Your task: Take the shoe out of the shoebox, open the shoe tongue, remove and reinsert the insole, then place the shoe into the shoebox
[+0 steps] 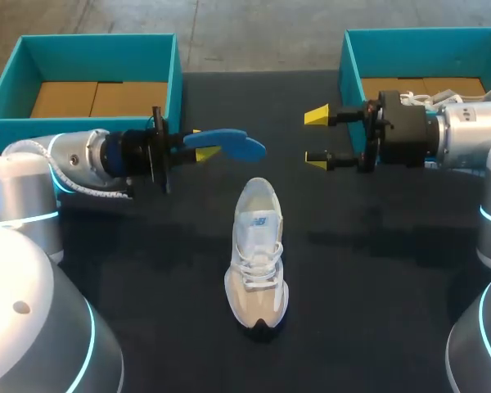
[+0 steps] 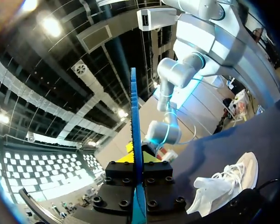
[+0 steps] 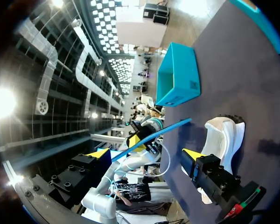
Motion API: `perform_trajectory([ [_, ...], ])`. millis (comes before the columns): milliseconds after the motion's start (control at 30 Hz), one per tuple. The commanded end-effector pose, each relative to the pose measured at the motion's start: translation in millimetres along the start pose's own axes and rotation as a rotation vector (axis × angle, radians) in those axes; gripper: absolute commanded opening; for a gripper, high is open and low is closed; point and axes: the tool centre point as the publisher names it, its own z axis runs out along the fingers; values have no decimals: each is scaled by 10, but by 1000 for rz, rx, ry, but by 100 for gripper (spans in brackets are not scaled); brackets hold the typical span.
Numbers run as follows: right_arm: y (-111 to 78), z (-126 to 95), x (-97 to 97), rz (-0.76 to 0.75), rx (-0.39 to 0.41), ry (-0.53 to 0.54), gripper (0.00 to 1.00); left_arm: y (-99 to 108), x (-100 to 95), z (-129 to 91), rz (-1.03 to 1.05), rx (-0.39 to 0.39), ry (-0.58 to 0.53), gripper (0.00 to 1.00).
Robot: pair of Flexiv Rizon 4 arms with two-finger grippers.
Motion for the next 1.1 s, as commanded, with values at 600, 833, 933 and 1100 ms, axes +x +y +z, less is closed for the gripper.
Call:
perform_trajectory([
  [600,-14,13,-5,-1,-4,0,100,-187,-155,-194,-427,-113,-32,0],
  [833,-14,13,-5,-1,-4,0,100,-260,-189,-183,-738,-115,-141,0],
  [933,-14,13,-5,-1,-4,0,100,-269,-190,-133,-870,-138,-171,0],
  [1100,-14,13,-5,-1,-4,0,100,-266,-202,-94,-1012,-165,-218,0],
])
